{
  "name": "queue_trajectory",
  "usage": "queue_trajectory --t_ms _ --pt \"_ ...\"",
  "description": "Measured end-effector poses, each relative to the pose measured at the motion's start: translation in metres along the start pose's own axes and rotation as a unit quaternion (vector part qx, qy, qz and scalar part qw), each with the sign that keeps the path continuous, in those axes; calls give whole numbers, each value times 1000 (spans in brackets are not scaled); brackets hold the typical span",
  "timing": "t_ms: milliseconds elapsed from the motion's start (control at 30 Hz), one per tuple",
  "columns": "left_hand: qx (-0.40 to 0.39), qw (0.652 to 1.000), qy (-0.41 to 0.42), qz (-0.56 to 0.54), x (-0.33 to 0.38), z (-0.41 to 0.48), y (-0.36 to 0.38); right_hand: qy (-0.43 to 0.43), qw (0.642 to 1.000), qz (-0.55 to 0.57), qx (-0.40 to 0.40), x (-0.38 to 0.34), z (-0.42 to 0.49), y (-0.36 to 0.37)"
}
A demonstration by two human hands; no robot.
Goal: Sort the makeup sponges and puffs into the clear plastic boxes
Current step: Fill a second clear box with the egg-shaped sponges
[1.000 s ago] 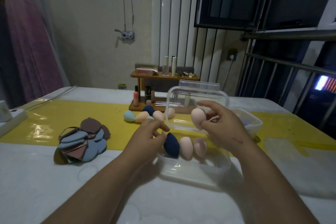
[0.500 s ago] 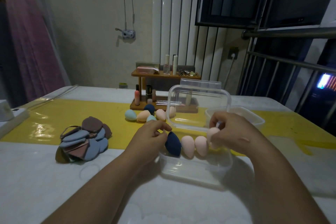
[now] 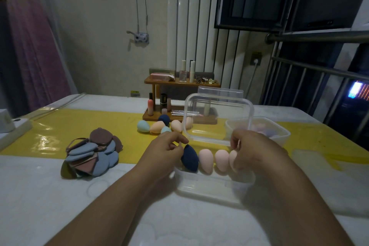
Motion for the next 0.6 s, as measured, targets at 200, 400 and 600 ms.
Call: queue_trajectory --t_ms 200,400,600 --pt "-1 1000 1 1 0 1 0 38 998 -44 -9 -1 2 -4" --pt "-2 1000 4 -1 1 0 0 34 999 -29 9 1 0 -1" --pt "-6 1000 1 2 0 1 1 20 1000 15 9 -5 8 6"
Point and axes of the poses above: each hand's wrist, its own z-axis towards the middle knuckle, its own y-axis out of the palm, x = y × z, the point moved 8 cm from there along z, towards the middle knuckle, and after that the axes turned 5 degrees about z, right-handed, at the moved point
